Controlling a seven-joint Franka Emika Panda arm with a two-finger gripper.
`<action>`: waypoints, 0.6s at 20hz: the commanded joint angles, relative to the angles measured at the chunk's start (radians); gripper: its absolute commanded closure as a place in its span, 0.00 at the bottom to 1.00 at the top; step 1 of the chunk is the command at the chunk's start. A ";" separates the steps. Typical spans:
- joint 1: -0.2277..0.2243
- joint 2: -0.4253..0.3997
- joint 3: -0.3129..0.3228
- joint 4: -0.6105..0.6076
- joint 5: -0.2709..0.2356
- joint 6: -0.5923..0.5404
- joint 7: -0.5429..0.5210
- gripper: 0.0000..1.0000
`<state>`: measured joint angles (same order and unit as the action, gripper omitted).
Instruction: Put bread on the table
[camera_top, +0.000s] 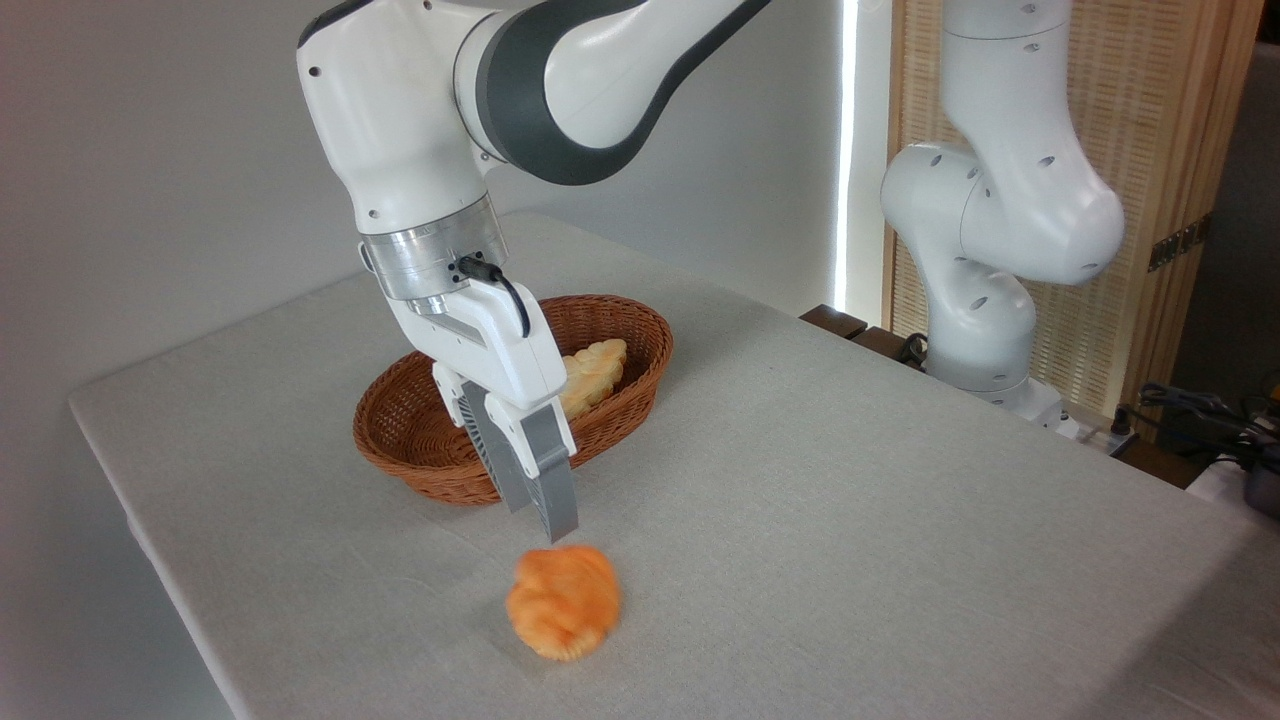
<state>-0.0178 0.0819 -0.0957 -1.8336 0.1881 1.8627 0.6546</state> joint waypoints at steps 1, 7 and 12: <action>-0.001 -0.005 -0.001 -0.004 0.025 0.012 -0.009 0.00; 0.001 -0.045 -0.001 0.019 0.024 0.010 -0.009 0.00; 0.077 -0.138 -0.068 0.033 -0.096 -0.058 -0.010 0.00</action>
<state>-0.0137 0.0268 -0.1033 -1.8034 0.1830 1.8572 0.6540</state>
